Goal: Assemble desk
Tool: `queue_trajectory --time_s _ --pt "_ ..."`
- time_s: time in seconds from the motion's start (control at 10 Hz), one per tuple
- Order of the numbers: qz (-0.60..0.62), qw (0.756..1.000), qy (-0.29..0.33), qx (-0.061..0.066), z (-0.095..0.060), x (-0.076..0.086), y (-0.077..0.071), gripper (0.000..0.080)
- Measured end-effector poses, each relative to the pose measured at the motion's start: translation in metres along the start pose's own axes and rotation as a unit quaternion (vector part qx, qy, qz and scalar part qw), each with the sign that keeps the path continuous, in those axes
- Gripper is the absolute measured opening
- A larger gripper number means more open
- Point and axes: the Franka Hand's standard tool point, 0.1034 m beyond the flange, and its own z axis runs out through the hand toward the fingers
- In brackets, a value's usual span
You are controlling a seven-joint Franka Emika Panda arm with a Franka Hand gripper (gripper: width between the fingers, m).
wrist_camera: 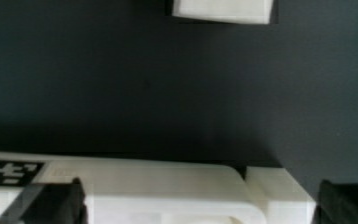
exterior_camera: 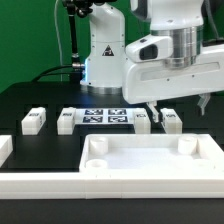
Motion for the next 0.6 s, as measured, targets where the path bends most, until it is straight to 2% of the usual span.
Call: queue_trajectory --time_s 0.2,0.3,0.5,0.6 --pt "0.003 1.0 -0.019 0.0 0.0 -0.003 -0.002 0.0648" --pt "0.024 0.997 -0.067 -0.002 -0.001 -0.011 -0.004 0.0648" --pt "0.025 0.985 -0.168 -0.005 -0.003 -0.01 -0.019 0.0648" --pt "0.021 0.981 -0.191 -0.003 0.0 -0.008 -0.022 0.0648"
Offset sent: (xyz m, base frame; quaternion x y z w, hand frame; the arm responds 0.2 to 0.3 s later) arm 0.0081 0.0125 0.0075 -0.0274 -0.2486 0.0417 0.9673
